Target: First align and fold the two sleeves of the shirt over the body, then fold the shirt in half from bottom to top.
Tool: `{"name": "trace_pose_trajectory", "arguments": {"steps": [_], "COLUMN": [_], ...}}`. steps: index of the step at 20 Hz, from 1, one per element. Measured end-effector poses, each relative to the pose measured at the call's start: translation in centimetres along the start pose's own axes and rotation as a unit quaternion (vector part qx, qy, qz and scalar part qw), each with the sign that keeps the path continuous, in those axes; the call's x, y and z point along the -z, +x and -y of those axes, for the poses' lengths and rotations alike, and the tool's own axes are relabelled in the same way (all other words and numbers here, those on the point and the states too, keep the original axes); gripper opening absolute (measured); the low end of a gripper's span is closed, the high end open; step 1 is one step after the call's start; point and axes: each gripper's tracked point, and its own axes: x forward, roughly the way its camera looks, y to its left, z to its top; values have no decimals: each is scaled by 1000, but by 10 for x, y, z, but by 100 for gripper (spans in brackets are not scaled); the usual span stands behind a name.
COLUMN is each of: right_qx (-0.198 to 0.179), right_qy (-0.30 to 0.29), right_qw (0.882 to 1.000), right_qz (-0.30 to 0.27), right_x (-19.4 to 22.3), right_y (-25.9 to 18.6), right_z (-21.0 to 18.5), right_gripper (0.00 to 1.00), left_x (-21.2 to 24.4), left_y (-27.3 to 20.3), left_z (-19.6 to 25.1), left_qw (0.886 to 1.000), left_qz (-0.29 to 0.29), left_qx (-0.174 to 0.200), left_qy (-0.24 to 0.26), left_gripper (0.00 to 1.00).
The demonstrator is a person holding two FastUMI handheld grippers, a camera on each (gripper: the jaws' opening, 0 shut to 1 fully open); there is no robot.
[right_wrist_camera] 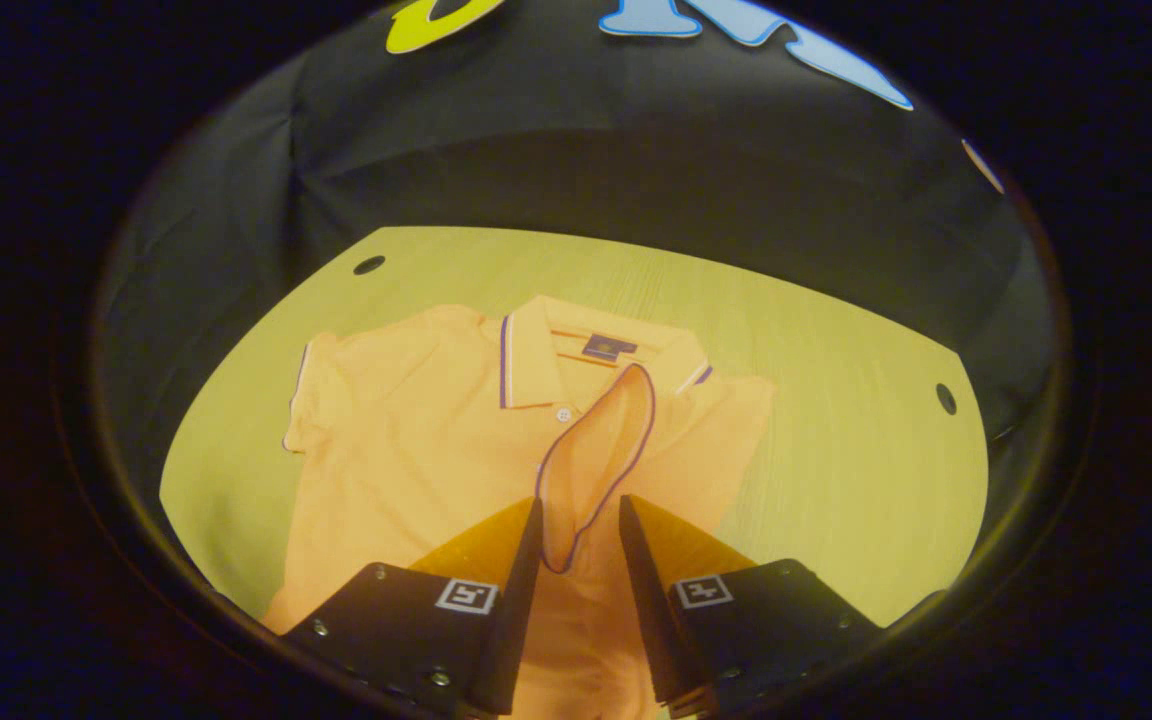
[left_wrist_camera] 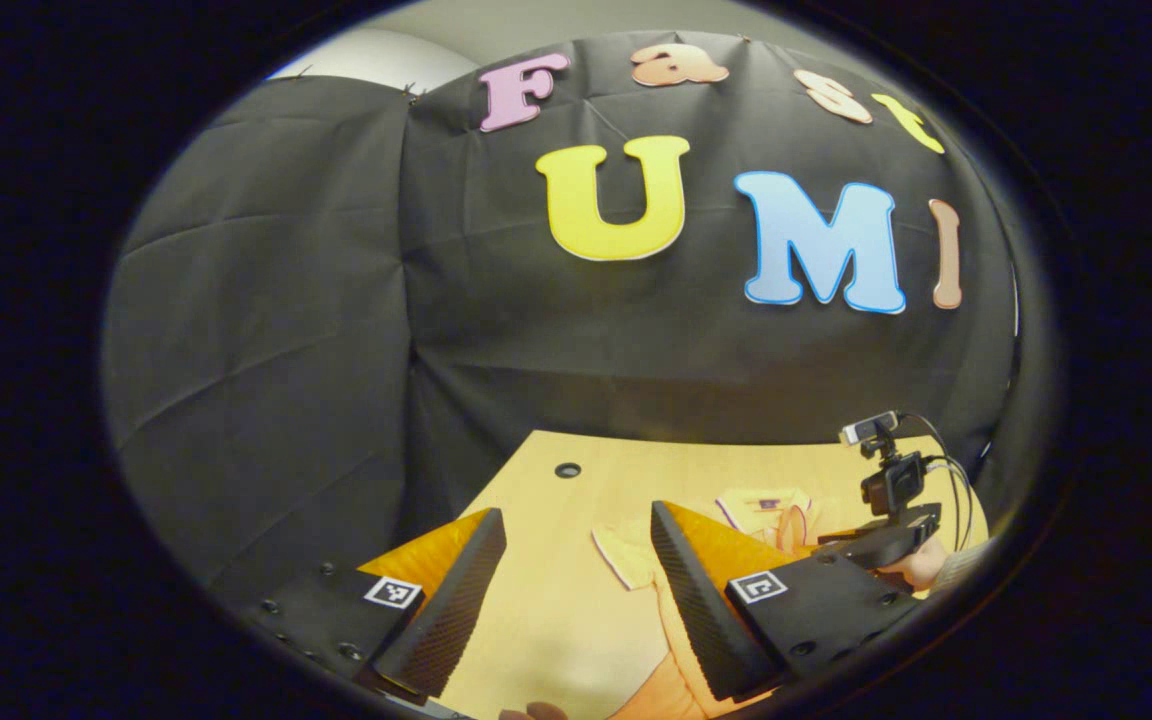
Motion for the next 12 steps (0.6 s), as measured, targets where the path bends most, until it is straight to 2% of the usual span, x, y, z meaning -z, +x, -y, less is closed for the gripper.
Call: {"name": "trace_pose_trajectory", "arguments": {"steps": [6,12], "right_qx": [8,29], "right_qy": [24,50], "right_qw": [997,991], "right_qz": [66,119], "right_x": [-25,-34], "right_y": [-68,-153], "right_z": [2,2], "right_gripper": [50,50], "left_x": [48,128], "left_y": [73,162], "left_z": [30,47], "left_qw": [997,989], "left_qz": [-45,-123], "left_qx": [58,85], "left_qy": [3,10], "left_gripper": [96,96]}}
